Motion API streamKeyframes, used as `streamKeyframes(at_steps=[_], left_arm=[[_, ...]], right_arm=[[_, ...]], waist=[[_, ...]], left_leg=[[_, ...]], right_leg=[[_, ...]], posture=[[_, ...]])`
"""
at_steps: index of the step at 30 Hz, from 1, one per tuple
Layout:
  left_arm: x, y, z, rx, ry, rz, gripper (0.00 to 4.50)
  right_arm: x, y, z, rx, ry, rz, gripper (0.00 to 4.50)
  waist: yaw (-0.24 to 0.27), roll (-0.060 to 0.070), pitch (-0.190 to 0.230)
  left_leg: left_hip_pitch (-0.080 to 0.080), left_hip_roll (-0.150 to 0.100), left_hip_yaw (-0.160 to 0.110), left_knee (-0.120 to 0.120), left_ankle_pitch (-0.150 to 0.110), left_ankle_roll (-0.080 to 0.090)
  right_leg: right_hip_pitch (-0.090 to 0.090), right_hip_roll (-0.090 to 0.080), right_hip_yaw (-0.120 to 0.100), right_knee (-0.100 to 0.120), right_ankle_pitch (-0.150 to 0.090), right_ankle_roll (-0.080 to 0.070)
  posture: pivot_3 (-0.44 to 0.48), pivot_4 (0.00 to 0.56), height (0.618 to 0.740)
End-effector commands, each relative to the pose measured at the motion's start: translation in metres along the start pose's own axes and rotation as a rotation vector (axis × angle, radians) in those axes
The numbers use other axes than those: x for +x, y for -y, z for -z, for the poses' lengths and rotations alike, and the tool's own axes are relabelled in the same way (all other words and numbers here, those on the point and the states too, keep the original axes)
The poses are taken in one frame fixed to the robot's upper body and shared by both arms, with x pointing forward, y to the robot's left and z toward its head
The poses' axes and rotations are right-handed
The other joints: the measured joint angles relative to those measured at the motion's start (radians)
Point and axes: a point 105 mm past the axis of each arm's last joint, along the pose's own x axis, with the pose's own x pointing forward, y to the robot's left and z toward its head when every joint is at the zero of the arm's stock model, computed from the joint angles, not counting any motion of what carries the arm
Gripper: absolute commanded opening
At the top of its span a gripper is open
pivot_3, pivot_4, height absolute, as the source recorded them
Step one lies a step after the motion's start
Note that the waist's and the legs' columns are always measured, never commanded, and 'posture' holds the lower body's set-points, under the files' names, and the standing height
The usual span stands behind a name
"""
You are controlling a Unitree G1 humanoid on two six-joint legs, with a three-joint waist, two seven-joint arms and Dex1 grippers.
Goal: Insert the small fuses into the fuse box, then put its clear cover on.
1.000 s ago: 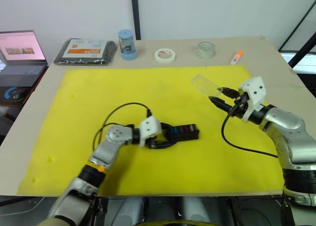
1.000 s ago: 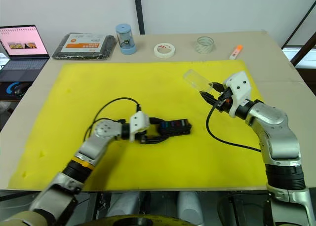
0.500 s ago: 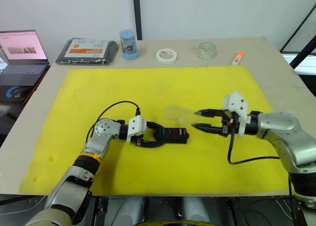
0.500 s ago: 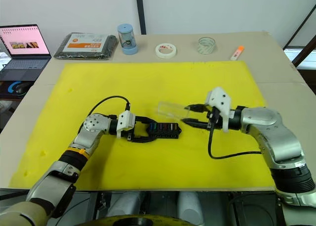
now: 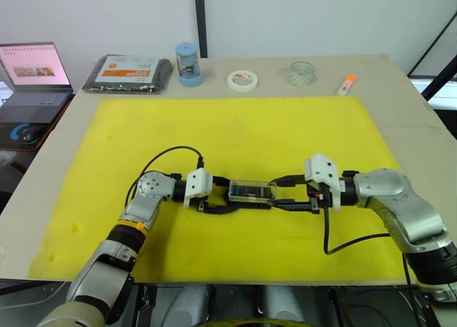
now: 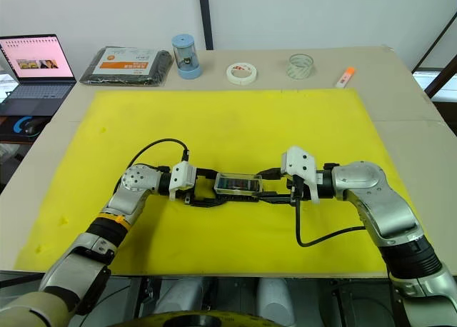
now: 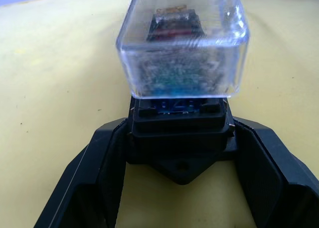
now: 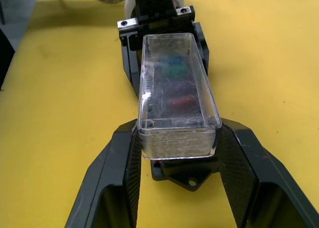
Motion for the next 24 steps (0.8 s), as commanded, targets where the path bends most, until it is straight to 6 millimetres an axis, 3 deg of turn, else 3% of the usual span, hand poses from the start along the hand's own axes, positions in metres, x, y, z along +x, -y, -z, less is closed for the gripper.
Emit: streamKeyframes(at_steps=[1,24], left_arm=[[-0.005,0.004,0.006,-0.024,-0.026,0.007,2.74],[-0.006,0.004,0.005,-0.04,-0.032,0.009,2.74]], right_arm=[[0.003,0.003,-0.008,-0.034,0.028,0.002,1.83],[0.004,0.004,0.006,-0.006,-0.003,-0.01,1.83]], waist=[[0.0,0.0,0.0],[0.0,0.0,0.0]], left_leg=[[0.0,0.0,0.0,0.0,0.0,0.0],[0.0,0.0,0.0,0.0,0.0,0.0]], right_leg=[[0.0,0.0,0.0,0.0,0.0,0.0],[0.0,0.0,0.0,0.0,0.0,0.0]], posture=[[0.0,0.15,0.74],[0.0,0.15,0.74]])
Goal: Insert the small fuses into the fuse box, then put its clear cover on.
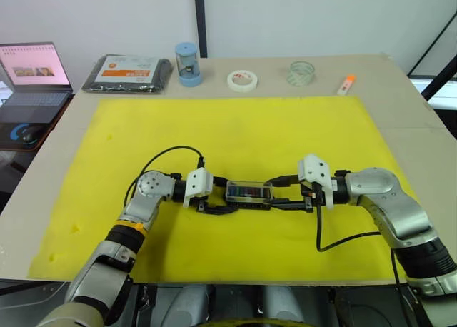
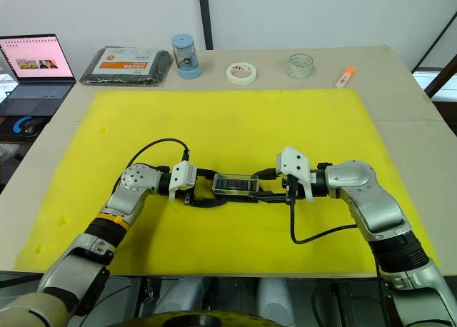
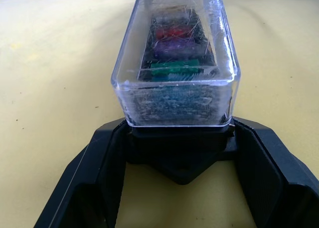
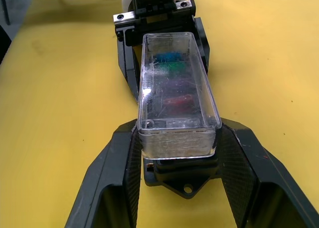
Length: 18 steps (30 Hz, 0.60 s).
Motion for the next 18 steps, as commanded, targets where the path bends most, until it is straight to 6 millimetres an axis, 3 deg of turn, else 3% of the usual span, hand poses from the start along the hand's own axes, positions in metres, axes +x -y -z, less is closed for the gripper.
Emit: streamKeyframes(at_steps=[1,18], left_arm=[[-0.006,0.004,0.006,-0.022,-0.023,0.004,2.74],[-0.007,0.002,0.006,-0.02,-0.029,0.01,2.74]], right_arm=[[-0.005,0.002,0.0,-0.007,-0.007,0.011,1.83],[-0.004,0.006,0.029,0.045,-0.032,0.016,1.83]], waist=[[0.0,0.0,0.0],[0.0,0.0,0.0]], left_leg=[[0.0,0.0,0.0,0.0,0.0,0.0],[0.0,0.0,0.0,0.0,0.0,0.0]], right_leg=[[0.0,0.0,0.0,0.0,0.0,0.0],[0.0,0.0,0.0,0.0,0.0,0.0]], posture=[[0.0,0.15,0.74],[0.0,0.15,0.74]])
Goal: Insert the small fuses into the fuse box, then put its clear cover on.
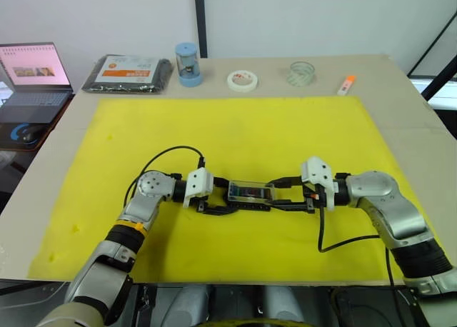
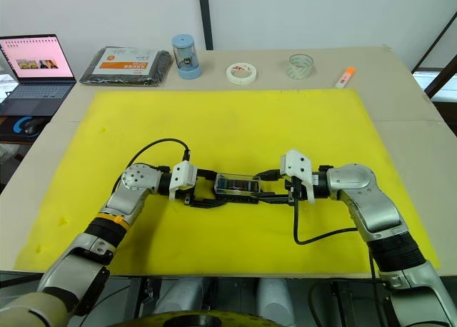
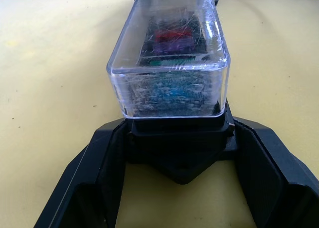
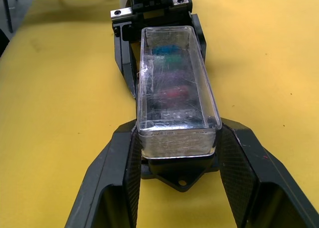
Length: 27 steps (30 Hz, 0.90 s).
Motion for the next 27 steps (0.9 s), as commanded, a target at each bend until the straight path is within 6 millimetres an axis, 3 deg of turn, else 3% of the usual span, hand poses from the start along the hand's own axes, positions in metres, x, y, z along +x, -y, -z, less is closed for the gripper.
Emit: streamKeyframes(at_steps=[1,27], left_arm=[[-0.007,0.002,0.005,-0.01,-0.023,0.0,2.74],[-0.007,0.0,0.006,-0.007,-0.028,-0.013,2.74]], right_arm=[[-0.004,0.003,0.013,0.023,-0.06,0.011,1.83],[0.002,0.001,0.0,0.035,-0.112,-0.064,1.83]], waist=[[0.0,0.0,0.0],[-0.001,0.0,0.0]], left_leg=[[0.0,0.0,0.0,0.0,0.0,0.0],[0.0,0.0,0.0,0.0,0.0,0.0]], right_leg=[[0.0,0.0,0.0,0.0,0.0,0.0],[0.0,0.0,0.0,0.0,0.0,0.0]], posture=[[0.0,0.15,0.74],[0.0,0.15,0.74]])
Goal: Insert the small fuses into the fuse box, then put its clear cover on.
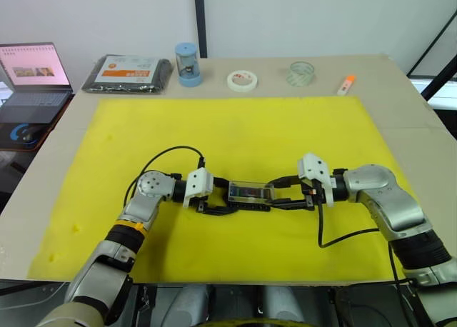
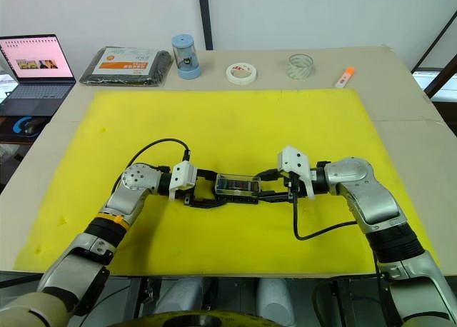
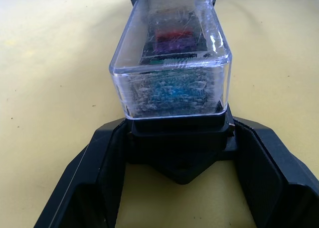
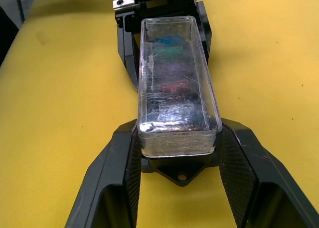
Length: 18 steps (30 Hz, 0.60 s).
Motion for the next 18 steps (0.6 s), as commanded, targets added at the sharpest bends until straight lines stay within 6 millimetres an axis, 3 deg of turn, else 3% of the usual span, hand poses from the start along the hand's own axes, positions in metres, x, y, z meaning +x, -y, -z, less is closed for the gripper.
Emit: streamKeyframes(at_steps=[1,18], left_arm=[[-0.0064,0.0001,0.0056,-0.007,-0.026,-0.011,2.74],[-0.0065,-0.0001,0.0062,-0.006,-0.028,-0.014,2.74]], right_arm=[[0.0013,-0.0013,0.0043,0.008,-0.05,-0.009,1.83],[-0.0002,-0.0029,0.0098,-0.03,-0.093,-0.018,1.83]], waist=[[0.0,0.0,0.0],[0.0,0.0,0.0]], left_leg=[[0.0,0.0,0.0,0.0,0.0,0.0],[0.0,0.0,0.0,0.0,0.0,0.0]], right_leg=[[0.0,0.0,0.0,0.0,0.0,0.0],[0.0,0.0,0.0,0.0,0.0,0.0]], posture=[[0.0,0.15,0.74],[0.0,0.15,0.74]])
